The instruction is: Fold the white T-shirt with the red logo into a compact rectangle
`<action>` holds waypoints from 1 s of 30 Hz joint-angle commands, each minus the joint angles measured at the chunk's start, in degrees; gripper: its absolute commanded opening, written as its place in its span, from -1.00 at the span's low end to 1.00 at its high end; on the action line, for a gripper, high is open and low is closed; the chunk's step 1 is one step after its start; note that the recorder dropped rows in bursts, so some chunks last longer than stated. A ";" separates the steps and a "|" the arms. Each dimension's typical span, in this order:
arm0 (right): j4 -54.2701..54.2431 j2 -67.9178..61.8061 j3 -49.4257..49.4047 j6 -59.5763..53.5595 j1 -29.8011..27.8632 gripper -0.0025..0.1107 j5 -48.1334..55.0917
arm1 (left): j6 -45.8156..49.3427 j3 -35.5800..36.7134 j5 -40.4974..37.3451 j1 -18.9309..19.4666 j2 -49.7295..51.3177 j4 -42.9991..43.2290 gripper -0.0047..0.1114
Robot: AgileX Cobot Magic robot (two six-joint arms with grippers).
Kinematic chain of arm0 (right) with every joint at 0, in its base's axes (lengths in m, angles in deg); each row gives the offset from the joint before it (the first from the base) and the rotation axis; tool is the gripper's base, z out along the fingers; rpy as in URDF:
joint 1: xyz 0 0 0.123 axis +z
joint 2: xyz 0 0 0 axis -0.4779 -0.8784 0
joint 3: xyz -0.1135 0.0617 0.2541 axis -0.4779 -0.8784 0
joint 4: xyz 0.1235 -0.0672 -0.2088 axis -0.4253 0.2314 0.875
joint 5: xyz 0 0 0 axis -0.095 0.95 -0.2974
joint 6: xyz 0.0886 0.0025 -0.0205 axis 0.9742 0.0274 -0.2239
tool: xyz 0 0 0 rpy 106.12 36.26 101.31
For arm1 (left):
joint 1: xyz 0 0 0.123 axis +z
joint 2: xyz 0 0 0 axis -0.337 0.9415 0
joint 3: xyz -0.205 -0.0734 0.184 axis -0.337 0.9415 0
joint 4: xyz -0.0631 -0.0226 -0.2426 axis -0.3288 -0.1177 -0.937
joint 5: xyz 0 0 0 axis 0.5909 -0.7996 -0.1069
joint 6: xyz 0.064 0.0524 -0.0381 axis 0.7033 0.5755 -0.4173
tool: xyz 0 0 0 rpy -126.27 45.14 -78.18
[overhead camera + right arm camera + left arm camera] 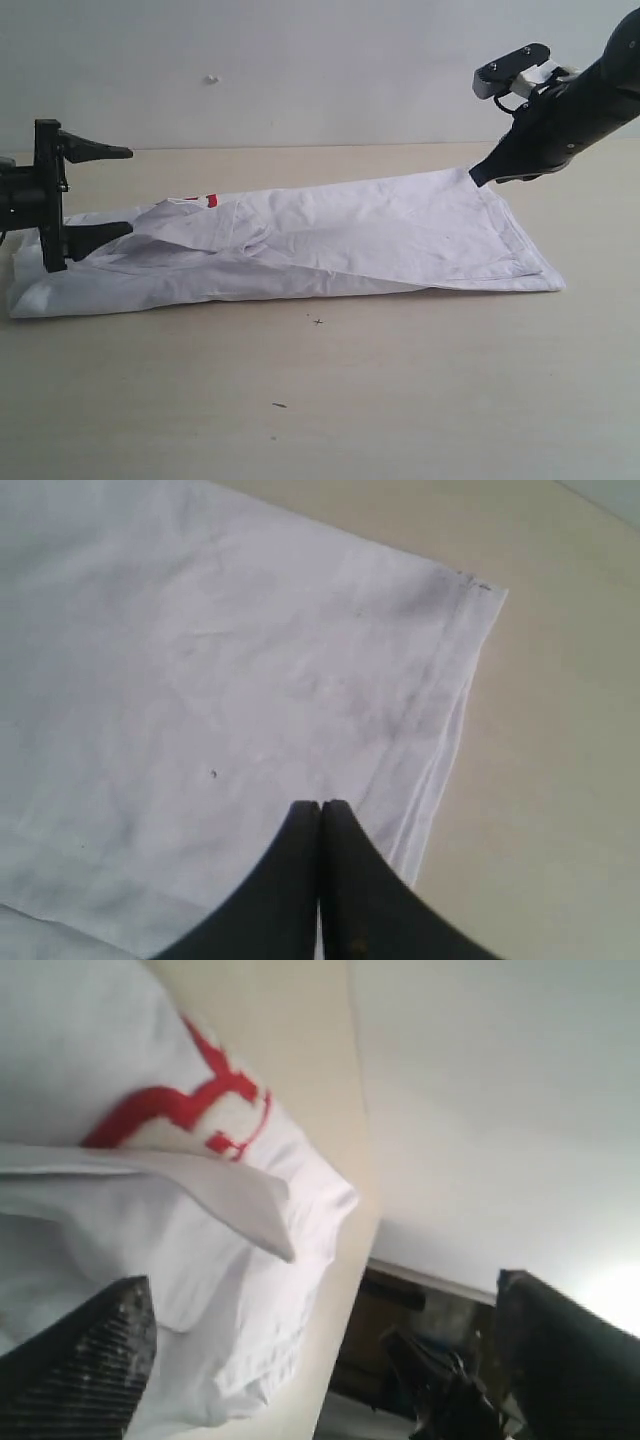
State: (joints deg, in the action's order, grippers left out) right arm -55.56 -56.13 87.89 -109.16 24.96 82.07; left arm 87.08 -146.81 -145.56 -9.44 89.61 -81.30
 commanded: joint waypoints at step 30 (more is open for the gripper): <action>-0.38 0.72 -0.03 -1.10 1.92 -0.96 -1.15 | 4.50 -2.33 24.77 -11.12 1.75 15.46 -0.92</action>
State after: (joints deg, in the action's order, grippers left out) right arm -55.21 -56.13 87.89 -109.78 26.69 81.65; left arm 92.00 -148.75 -122.87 -19.64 90.77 -63.17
